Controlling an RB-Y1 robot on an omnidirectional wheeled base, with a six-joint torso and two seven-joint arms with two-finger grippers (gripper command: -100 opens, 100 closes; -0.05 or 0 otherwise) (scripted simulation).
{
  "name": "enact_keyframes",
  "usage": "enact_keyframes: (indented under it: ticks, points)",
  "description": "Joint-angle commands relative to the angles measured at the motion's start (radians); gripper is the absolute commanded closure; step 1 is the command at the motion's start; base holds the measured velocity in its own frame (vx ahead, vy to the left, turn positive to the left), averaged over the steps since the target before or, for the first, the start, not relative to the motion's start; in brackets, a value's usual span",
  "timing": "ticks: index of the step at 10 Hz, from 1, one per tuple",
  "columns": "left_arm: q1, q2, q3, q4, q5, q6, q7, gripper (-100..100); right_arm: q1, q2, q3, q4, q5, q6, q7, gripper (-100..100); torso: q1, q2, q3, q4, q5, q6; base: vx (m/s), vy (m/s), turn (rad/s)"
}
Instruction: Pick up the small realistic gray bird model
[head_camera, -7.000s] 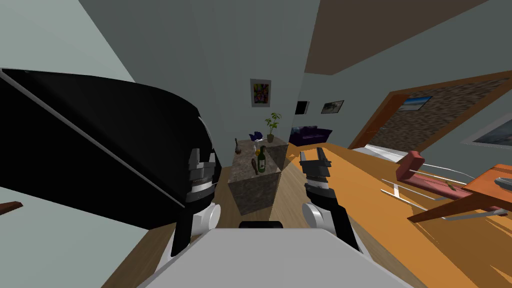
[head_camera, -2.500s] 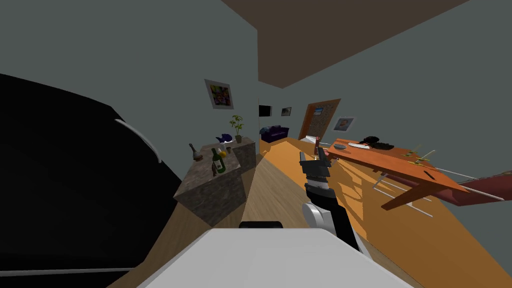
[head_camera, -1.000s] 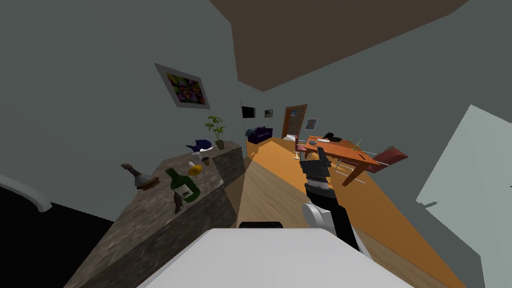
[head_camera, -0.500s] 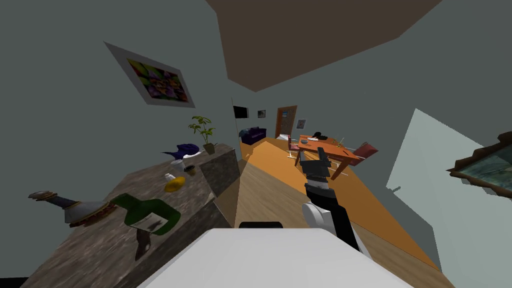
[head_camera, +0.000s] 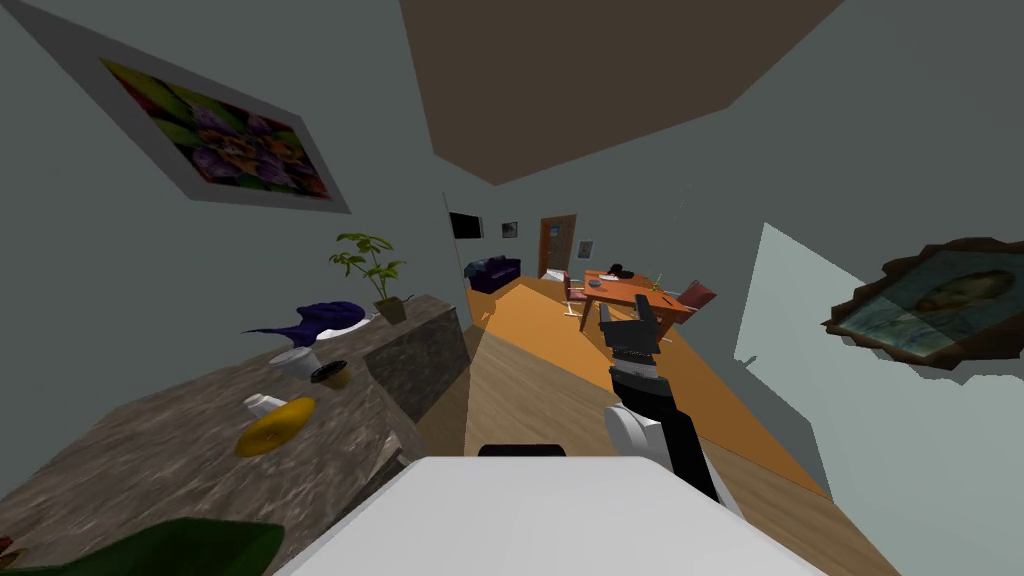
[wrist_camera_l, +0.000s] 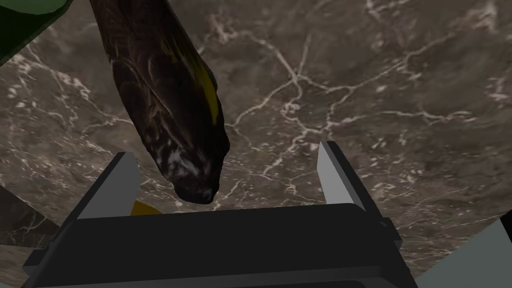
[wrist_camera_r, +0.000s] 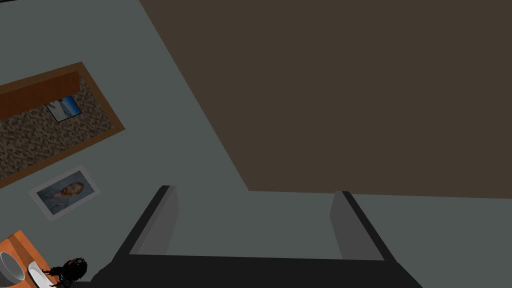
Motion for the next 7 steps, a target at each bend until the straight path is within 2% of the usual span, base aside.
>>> enact_keyframes:
  ticks: [1,2,3,5,6,7]
  points:
    - [0.023,-0.045,-0.023,-0.015,0.008,0.016,0.017,-100,0.0,0.0,0.0,0.0,0.0,0.0,0.0,0,0.0,0.0,0.0,0.0,0.0,0.0,0.266,0.027,-0.247]
    - [0.023,-0.045,-0.023,-0.015,0.008,0.016,0.017,-100,0.0,0.0,0.0,0.0,0.0,0.0,0.0,0,-0.001,-0.002,-0.001,0.0,0.0,0.0,0.175,0.019,-0.08]
    - [0.023,-0.045,-0.023,-0.015,0.008,0.016,0.017,-100,0.0,0.0,0.0,0.0,0.0,0.0,0.0,0,-0.002,0.002,0.001,0.0,0.0,-0.001,0.056,0.006,0.022]
    - [0.039,-0.095,-0.047,-0.039,-0.001,0.03,0.022,-100,0.0,0.0,0.0,0.0,0.0,0.0,0.0,0,-0.005,0.012,0.007,0.003,-0.001,-0.002,0.045,-0.019,0.003]
    - [0.029,-0.073,-0.038,-0.047,0.002,0.038,0.025,-100,0.0,0.0,0.0,0.0,0.0,0.0,0.0,0,-0.006,0.012,0.007,0.003,-0.001,-0.002,0.028,-0.015,0.011]
    - [0.031,-0.074,-0.039,-0.049,0.002,0.04,0.026,0,0.0,0.0,0.0,0.0,0.0,0.0,0.0,0,-0.006,0.014,0.008,0.003,-0.002,-0.001,0.0,0.0,0.0]
